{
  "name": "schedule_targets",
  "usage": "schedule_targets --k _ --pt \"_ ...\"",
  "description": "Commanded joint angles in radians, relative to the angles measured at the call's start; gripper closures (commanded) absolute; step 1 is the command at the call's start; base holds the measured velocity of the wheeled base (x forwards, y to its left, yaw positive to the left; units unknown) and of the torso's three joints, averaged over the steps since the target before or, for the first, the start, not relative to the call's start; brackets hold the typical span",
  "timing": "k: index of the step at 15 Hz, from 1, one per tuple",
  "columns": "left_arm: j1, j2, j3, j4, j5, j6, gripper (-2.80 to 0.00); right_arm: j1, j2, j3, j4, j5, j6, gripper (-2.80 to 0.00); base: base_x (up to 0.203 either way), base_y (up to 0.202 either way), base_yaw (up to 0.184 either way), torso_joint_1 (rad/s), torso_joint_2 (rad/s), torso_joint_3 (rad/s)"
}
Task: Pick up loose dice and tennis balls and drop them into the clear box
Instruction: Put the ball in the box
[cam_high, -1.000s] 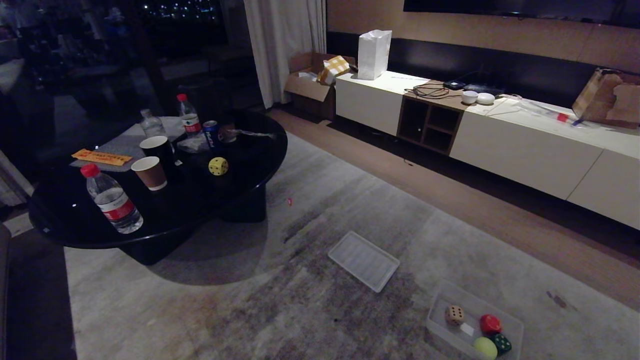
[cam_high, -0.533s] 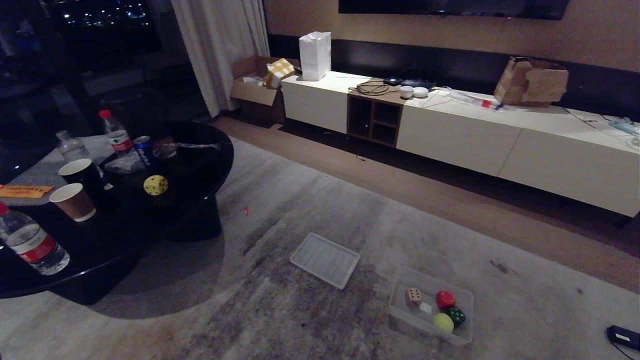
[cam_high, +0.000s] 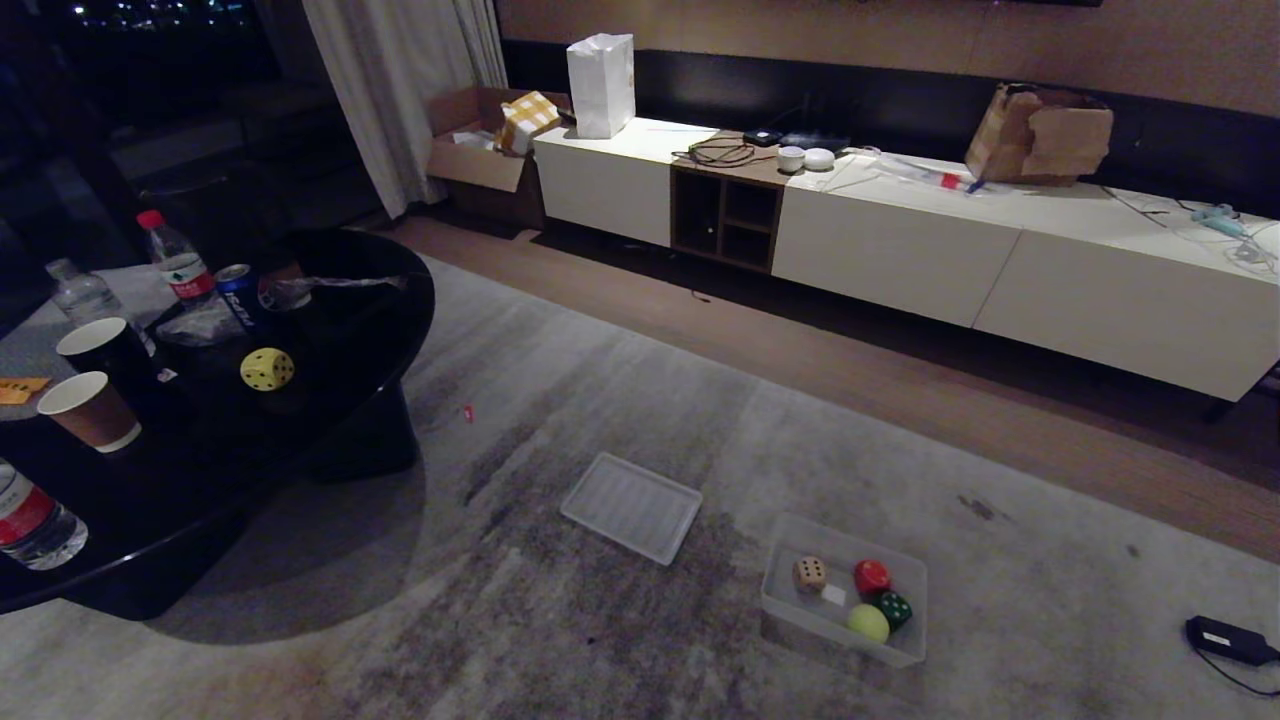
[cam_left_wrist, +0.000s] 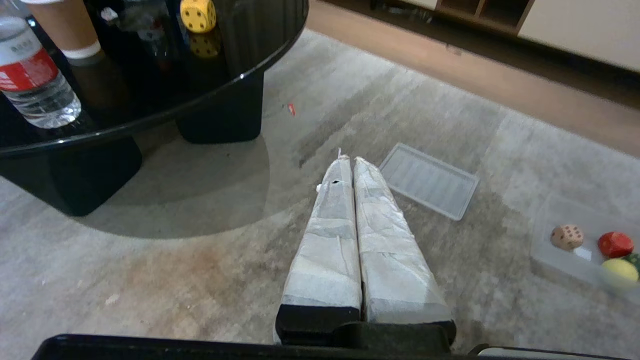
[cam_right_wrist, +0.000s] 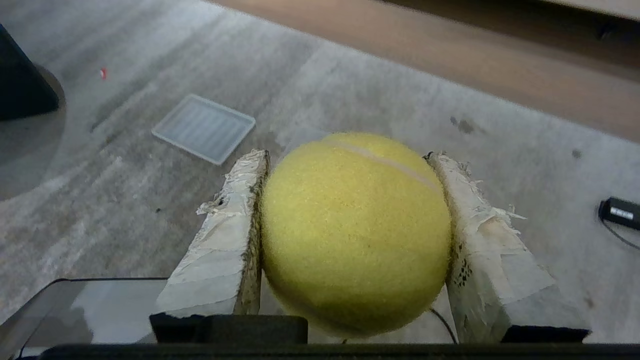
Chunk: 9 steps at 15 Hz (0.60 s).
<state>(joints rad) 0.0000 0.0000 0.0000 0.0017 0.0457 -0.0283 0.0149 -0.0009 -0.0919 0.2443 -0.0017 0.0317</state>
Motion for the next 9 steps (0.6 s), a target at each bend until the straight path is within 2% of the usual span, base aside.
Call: schedule_targets --k 1,9 --pt "0.000 0.002 0.002 0.000 -0.001 0.002 0.00 0.000 0.001 0.000 0.001 0.000 0.002 0.00 0.000 0.000 0.000 0.007 0.00 -0.202" --pt "0.000 0.002 0.002 -0.002 0.000 0.001 0.00 0.000 0.001 0.000 0.001 0.000 0.004 0.00 0.000 0.000 0.000 0.003 0.00 -0.196"
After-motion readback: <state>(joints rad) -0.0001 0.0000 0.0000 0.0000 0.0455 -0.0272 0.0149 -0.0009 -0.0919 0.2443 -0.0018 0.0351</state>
